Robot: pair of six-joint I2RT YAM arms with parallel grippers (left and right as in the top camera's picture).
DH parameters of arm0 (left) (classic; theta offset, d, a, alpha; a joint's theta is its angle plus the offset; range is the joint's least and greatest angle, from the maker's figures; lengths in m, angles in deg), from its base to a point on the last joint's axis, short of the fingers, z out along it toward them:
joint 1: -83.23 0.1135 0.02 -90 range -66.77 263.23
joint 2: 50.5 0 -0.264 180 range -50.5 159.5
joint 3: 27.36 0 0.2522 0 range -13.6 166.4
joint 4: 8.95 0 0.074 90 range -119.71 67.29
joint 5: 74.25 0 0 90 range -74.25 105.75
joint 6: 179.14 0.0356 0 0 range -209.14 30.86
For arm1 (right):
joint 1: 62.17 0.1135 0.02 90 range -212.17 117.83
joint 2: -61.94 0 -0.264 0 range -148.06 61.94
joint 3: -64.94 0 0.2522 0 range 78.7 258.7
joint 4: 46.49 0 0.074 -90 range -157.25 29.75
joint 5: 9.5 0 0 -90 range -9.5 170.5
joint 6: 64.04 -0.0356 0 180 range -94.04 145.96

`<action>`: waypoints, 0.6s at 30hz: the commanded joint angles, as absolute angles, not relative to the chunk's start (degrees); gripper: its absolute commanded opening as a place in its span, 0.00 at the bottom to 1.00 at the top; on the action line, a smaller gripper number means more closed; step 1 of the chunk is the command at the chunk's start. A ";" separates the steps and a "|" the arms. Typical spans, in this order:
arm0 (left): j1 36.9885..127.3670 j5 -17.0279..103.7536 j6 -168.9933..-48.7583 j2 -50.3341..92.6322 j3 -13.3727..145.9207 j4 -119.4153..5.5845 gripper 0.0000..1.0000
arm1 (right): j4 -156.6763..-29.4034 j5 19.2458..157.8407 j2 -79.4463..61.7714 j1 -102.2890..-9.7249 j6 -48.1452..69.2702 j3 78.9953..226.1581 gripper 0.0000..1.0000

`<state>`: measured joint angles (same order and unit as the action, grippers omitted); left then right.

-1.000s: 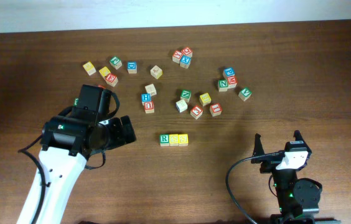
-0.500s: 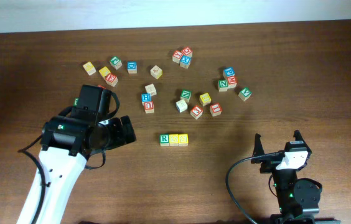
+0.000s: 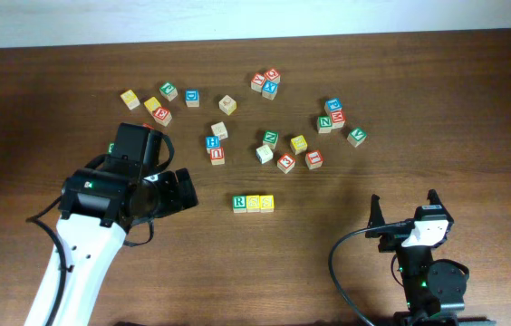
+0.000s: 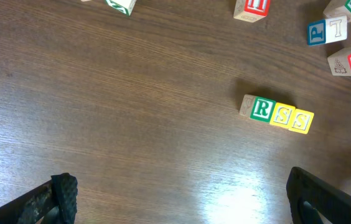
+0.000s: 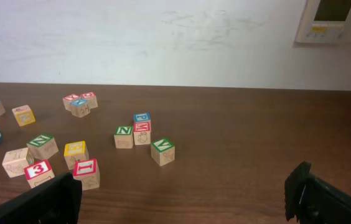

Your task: Spell out RSS

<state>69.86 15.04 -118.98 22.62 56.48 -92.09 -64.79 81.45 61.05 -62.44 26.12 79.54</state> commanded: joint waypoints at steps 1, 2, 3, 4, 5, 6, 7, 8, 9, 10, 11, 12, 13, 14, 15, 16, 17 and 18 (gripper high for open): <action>69.99 14.42 -119.09 22.23 56.94 -92.01 0.99 | -64.79 81.12 61.75 -62.07 25.71 79.02 0.98; 69.99 14.42 -119.09 22.23 56.94 -92.01 0.99 | -64.79 81.14 61.75 -62.07 25.71 79.02 0.98; 70.01 14.38 -119.05 22.23 56.94 -92.14 0.99 | -64.79 81.12 61.75 -62.07 25.71 79.02 0.98; 70.01 14.42 -119.07 22.23 56.94 -92.82 0.99 | -64.79 81.12 61.75 -62.07 25.71 79.02 0.98; 70.01 14.42 -119.07 22.23 56.94 -93.71 0.99 | -64.79 81.12 61.75 -62.07 25.71 79.02 0.98; 70.01 14.42 -119.07 22.23 56.94 -94.89 0.99 | -64.79 81.12 61.75 -62.07 25.71 79.02 0.99; 69.99 14.42 -119.07 22.23 56.94 -95.68 0.99 | -64.79 81.14 61.75 -62.07 25.71 79.02 0.98; 70.01 14.42 -119.07 22.23 56.94 -96.38 0.99 | -64.79 81.12 61.75 -62.07 25.71 79.02 0.98; 70.01 14.31 -119.07 22.23 56.94 -96.62 0.99 | -64.79 81.12 61.75 -62.07 25.71 79.02 0.98; 70.01 13.92 -119.07 22.23 56.94 -96.55 0.99 | -64.79 81.12 61.75 -62.07 25.71 79.02 0.98; 70.01 13.72 -119.07 22.56 56.94 -96.47 0.99 | -64.79 81.12 61.75 -62.07 25.71 79.02 0.98; 70.01 13.77 -119.09 22.67 56.94 -96.40 0.99 | -64.79 81.12 61.75 -62.07 25.71 79.02 0.98; 70.01 13.75 -119.07 22.65 56.81 -95.70 0.99 | -64.79 81.14 61.75 -62.07 25.71 79.02 0.98; 70.01 13.70 -119.07 22.47 56.79 -95.11 0.99 | -64.79 81.14 61.75 -62.07 25.71 79.02 0.98; 70.01 13.16 -119.07 22.43 56.79 -94.41 0.99 | -64.79 81.12 61.75 -62.07 25.71 79.02 0.98; 70.01 12.87 -119.07 22.43 56.79 -93.51 0.99 | -64.79 81.14 61.75 -62.07 25.71 79.02 0.98; 70.01 12.83 -119.05 22.43 56.77 -92.29 0.99 | -64.79 81.12 61.75 -62.07 25.71 79.02 0.98; 70.01 12.68 -119.07 22.43 56.64 -90.72 0.99 | -64.79 81.12 61.75 -62.07 25.71 79.02 0.99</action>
